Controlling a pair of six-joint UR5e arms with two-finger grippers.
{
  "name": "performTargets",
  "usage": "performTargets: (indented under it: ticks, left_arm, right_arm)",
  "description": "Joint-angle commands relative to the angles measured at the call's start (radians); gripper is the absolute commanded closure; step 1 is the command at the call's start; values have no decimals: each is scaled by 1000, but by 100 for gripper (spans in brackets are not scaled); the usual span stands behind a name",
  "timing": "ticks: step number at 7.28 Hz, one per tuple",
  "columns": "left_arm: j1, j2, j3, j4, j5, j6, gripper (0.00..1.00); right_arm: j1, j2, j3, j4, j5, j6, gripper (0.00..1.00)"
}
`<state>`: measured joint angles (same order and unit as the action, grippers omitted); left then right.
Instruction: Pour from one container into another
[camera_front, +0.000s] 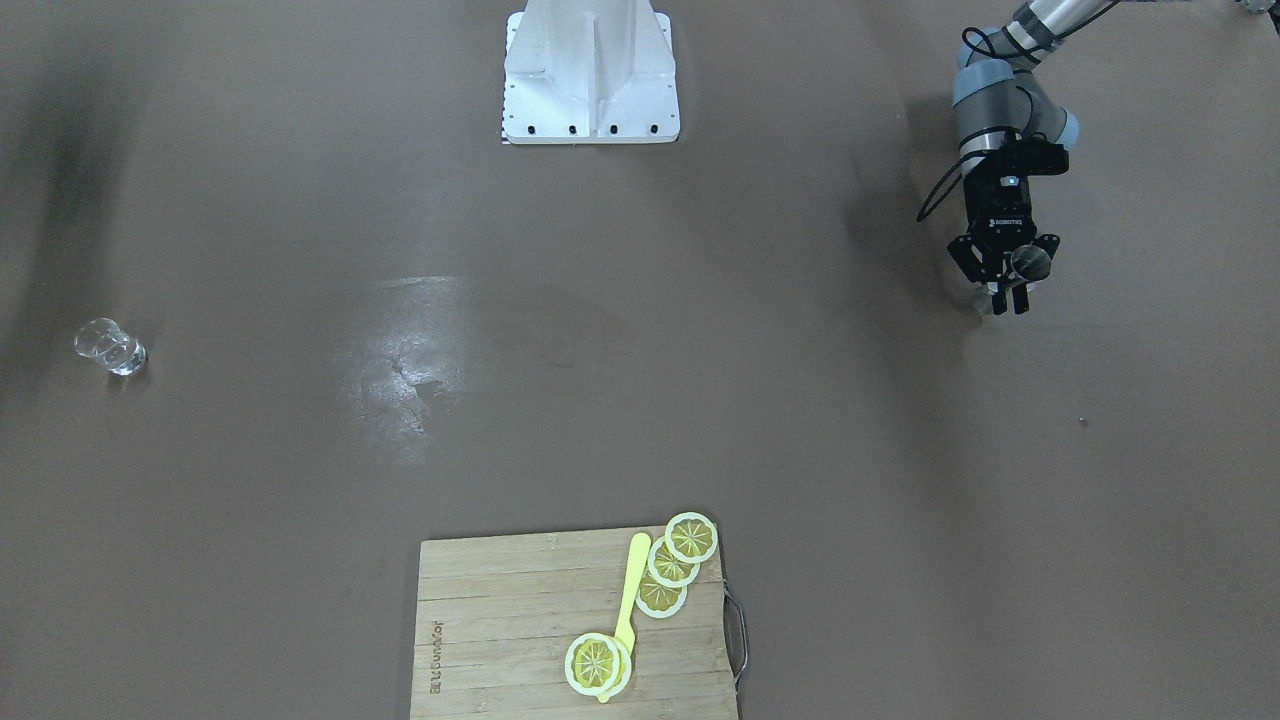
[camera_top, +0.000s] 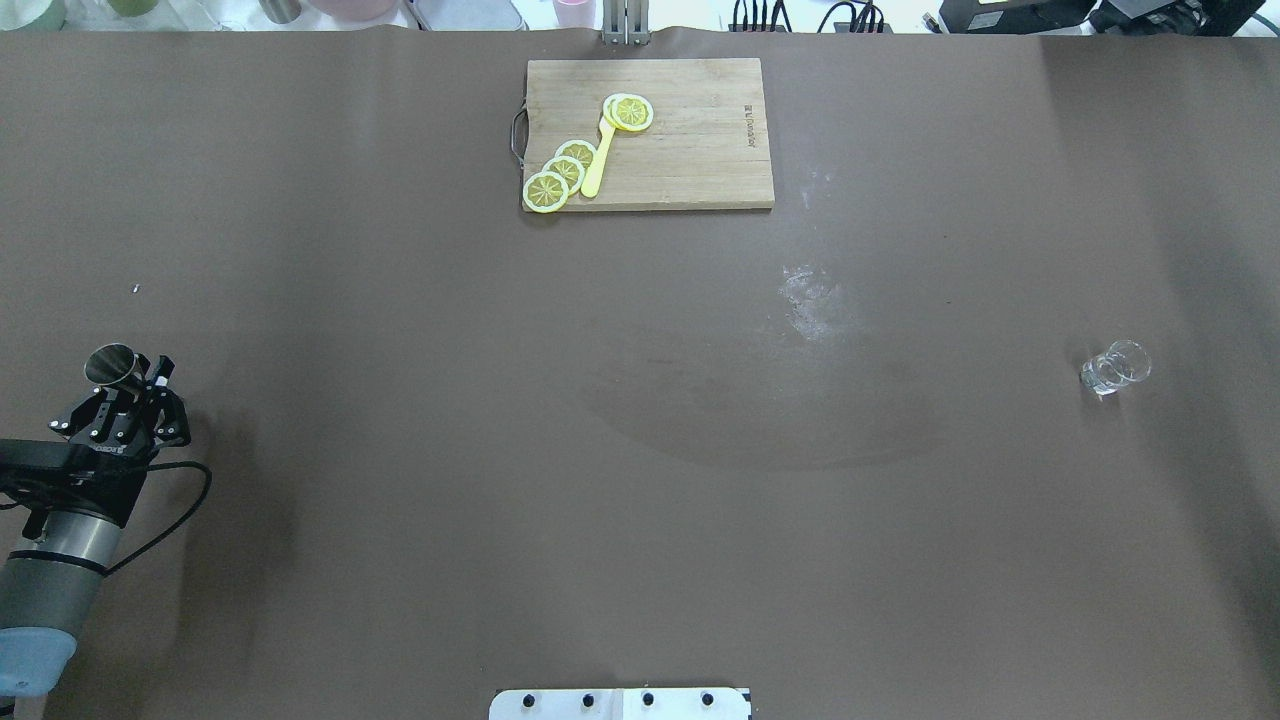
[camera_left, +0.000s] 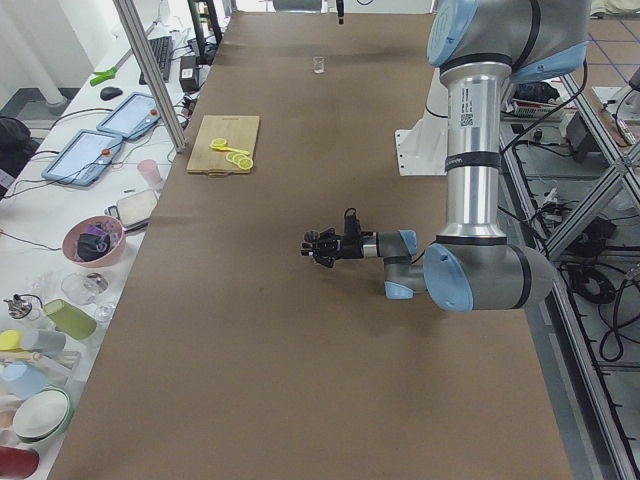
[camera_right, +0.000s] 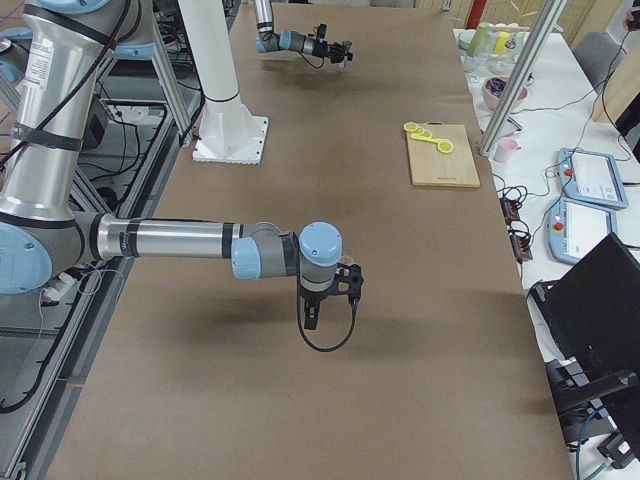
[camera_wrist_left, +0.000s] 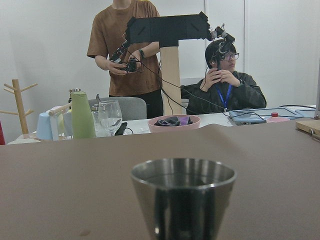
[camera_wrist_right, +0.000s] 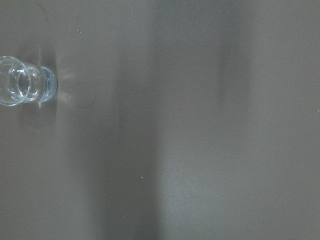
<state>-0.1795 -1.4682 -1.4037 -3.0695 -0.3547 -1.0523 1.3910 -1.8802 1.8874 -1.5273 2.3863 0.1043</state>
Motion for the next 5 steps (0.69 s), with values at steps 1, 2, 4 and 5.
performTargets:
  ticks: [1, 2, 4, 5]
  left_arm:
    - [0, -1, 0, 0, -3, 0, 66]
    - [0, -1, 0, 0, -6, 0, 56]
    - [2, -3, 0, 0, -6, 0, 35]
    - [3, -3, 0, 0, -4, 0, 30]
  right_arm:
    - [44, 7, 128, -239, -69, -17, 0]
    - [33, 7, 156, -253, -126, -20, 0]
    - [136, -7, 141, -255, -107, -46, 0]
    - [140, -4, 127, -255, -107, -66, 0]
